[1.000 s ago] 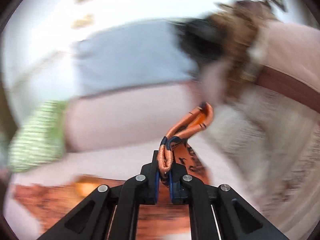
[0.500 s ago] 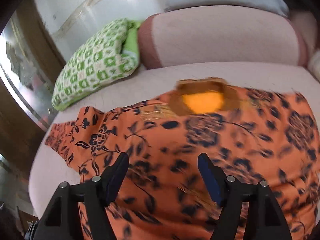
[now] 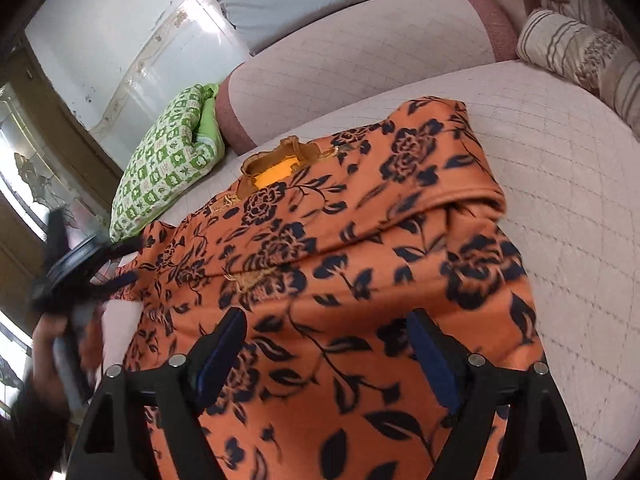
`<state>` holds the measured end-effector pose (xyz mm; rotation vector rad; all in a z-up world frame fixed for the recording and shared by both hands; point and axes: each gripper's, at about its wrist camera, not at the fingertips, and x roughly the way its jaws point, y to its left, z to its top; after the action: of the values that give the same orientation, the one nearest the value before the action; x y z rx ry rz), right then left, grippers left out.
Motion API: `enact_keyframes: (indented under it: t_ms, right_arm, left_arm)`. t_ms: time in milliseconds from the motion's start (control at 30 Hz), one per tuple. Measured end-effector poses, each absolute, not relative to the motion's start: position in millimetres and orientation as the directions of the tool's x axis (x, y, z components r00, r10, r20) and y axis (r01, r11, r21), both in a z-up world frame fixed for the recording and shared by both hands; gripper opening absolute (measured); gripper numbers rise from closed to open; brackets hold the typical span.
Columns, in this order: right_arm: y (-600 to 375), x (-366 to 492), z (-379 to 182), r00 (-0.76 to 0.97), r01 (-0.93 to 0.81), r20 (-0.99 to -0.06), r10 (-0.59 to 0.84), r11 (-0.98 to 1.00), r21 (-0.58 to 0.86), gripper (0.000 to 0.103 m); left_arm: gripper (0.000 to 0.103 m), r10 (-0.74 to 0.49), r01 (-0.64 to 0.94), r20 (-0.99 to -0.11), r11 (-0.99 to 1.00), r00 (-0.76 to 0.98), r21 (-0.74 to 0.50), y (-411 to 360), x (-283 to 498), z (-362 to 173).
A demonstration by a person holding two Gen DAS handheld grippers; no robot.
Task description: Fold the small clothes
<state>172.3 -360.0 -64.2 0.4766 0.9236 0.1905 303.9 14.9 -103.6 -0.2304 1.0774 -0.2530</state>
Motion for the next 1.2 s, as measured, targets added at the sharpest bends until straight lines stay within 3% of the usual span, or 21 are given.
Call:
enact_keyframes:
  t_ms: [33,67,100,133,167,200,267,400,500,600,800,867,1067,1133,1200]
  right_arm:
    - [-362,171,-67,0.597,0.044,-0.716,0.361,0.877,0.479,0.084]
    - [-364,172,-69,0.596,0.041,-0.715,0.366,0.875,0.482,0.084]
    - [-365,172,-72,0.596,0.045,-0.715,0.366,0.874,0.484,0.084]
    - [-368,172,-76,0.592,0.055,-0.716,0.370,0.867,0.494,0.084]
    - [-370,173,-80,0.585,0.063,-0.715,0.383,0.858,0.510,0.084]
    - [-373,173,-85,0.582,0.072,-0.710,0.396,0.845,0.530,0.084]
    - [-376,171,-87,0.590,0.073,-0.702,0.400,0.839,0.539,0.084]
    - [-374,169,-88,0.590,0.058,-0.704,0.396,0.849,0.525,0.085]
    - [-376,168,-89,0.594,0.060,-0.698,0.400,0.843,0.534,0.085]
    - [-374,167,-88,0.591,0.049,-0.703,0.396,0.852,0.521,0.086]
    - [-393,168,-62,0.629,0.076,-0.653,0.422,0.802,0.592,0.086]
    - [-402,177,-51,0.647,0.065,-0.614,0.452,0.770,0.635,0.086]
    - [-428,263,-51,0.620,0.081,-0.499,0.605,0.583,0.808,0.087]
    - [-441,285,-72,0.603,0.163,-0.554,0.574,0.591,0.790,0.087]
    - [-469,291,-114,0.547,0.400,-0.712,0.440,0.610,0.684,0.083]
  left_arm:
    - [0.073,-0.304,0.070,-0.868,0.951,0.393,-0.301,9,317,-118]
    - [0.052,-0.298,0.049,-0.886,0.952,0.356,-0.301,6,324,-127]
    - [0.043,-0.267,0.022,-0.904,0.961,0.335,-0.275,4,329,-133]
    - [0.020,-0.209,0.012,-0.907,0.975,0.365,-0.220,2,331,-131]
    - [0.008,-0.208,0.023,-0.904,0.976,0.373,-0.216,1,331,-129]
    - [0.007,-0.202,0.016,-0.902,0.977,0.381,-0.212,0,331,-124]
    - [0.006,-0.168,0.042,-0.860,0.985,0.482,-0.169,-6,320,-100]
    - [0.006,0.003,0.069,-0.665,0.994,0.746,0.081,-23,276,-54]
    - [0.007,0.013,0.080,-0.788,0.994,0.615,0.079,-20,291,-96]
    - [0.008,0.041,0.078,-0.837,0.992,0.546,0.100,-15,298,-126]
    - [0.027,-0.002,0.076,-0.775,0.995,0.632,0.059,-6,282,-100]
    - [0.053,-0.022,0.090,-0.733,0.995,0.680,0.053,-6,277,-90]
    - [0.057,-0.050,0.138,-0.790,0.989,0.611,0.044,-18,292,-120]
    - [0.057,-0.048,0.134,-0.818,0.990,0.573,0.036,-18,298,-133]
    - [0.059,-0.066,0.130,-0.817,0.991,0.573,0.012,-19,293,-136]
